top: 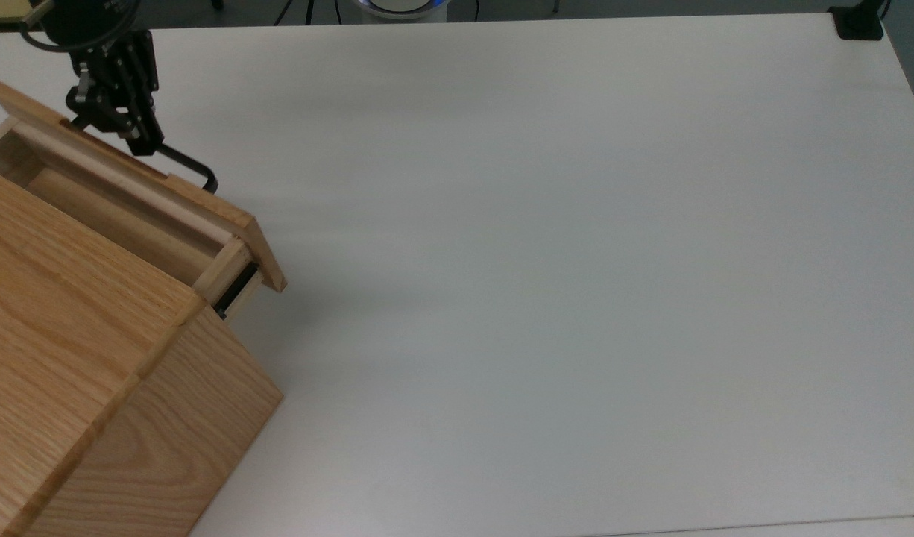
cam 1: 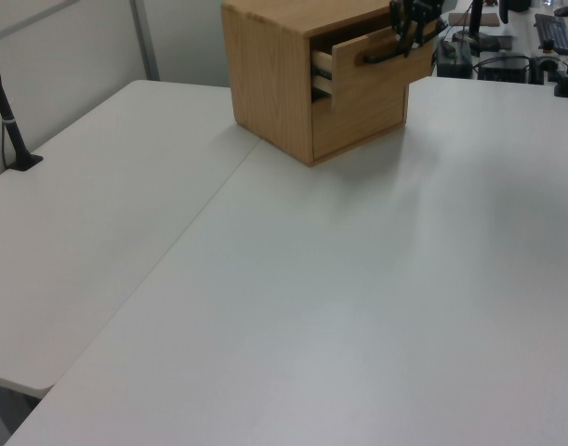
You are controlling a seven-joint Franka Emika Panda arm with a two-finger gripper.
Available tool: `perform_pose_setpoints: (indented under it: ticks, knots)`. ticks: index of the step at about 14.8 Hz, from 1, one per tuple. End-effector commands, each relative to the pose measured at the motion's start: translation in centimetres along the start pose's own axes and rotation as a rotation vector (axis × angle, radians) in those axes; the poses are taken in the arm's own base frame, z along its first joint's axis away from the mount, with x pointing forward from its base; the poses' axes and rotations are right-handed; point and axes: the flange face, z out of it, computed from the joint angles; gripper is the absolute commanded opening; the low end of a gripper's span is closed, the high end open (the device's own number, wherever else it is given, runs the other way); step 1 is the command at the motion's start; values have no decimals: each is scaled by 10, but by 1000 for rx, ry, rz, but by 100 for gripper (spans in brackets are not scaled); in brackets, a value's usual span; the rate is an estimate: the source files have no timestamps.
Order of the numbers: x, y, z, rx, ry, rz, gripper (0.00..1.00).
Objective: Open the drawer by sliding it
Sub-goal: 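Pull the handle outward, sliding the upper drawer out of the cabinet, then release the handle and lift the gripper away from the drawer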
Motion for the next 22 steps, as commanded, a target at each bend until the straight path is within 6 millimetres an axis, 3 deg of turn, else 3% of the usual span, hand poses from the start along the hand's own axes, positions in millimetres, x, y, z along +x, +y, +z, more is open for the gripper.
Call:
perform_pose_setpoints:
  ticks: [1, 12, 15, 16, 17, 18, 20, 22]
  knots:
    - [-23, 25, -12, -41, -27, -102, 17]
    - [-68, 86, -51, -74, -56, -147, 17]
    - [-80, 97, -53, -107, -62, -171, 21]
    - [-82, 98, -52, -121, -67, -173, 29]
    - [-82, 99, -53, -129, -71, -174, 45]
    - [-82, 99, -56, -137, -71, -175, 69]
    - [-81, 95, -71, -111, -58, -181, 100]
    - [-84, 88, -85, -91, -30, -209, 100]
